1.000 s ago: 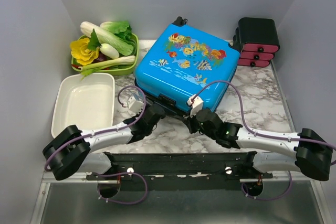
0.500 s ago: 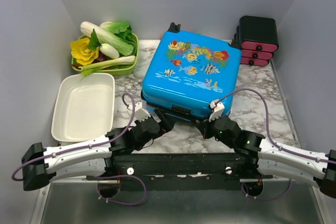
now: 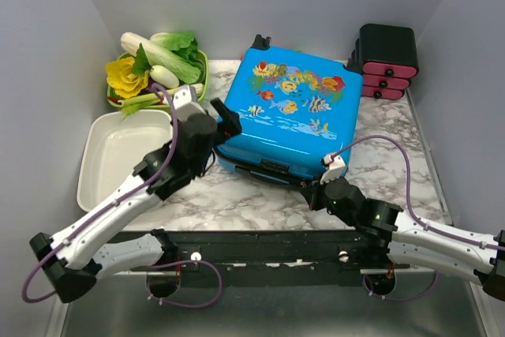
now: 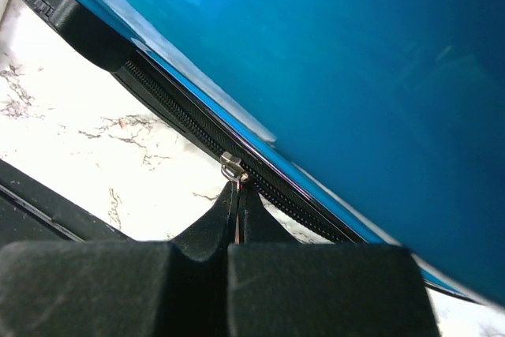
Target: Open, take out, and arrange the luggage
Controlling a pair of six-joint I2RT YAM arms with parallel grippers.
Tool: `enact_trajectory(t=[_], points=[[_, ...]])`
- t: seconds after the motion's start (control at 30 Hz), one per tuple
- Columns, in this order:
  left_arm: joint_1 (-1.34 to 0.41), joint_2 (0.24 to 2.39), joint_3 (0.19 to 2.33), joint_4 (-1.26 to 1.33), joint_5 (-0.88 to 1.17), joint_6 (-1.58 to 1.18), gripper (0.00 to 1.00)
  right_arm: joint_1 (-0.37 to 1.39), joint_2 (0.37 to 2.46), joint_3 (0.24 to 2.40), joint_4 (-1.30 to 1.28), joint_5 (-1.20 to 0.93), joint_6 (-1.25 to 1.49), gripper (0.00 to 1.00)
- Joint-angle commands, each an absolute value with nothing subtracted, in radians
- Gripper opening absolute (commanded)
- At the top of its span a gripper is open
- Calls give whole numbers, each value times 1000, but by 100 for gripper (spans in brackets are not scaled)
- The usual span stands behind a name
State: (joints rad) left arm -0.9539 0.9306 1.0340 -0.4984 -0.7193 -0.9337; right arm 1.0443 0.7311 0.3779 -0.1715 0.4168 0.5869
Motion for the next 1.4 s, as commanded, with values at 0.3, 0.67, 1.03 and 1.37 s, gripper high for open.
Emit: enact_trajectory(t=[0.3,0.67,1.03,1.37], points=[[-396,1750,1760,-330,-49,-453,99,1042,719,362,-276,502,595,1],[-333,2354,2474,-396,144,-345,99,1039,818,408,-296,462,626,1],[-327,2488,2478,-371,117,-371,85,1039,825,437,-324,466,623,1],[-331,2329,2040,-388,275,-385,49,1038,946,492,-40,330,315,1]])
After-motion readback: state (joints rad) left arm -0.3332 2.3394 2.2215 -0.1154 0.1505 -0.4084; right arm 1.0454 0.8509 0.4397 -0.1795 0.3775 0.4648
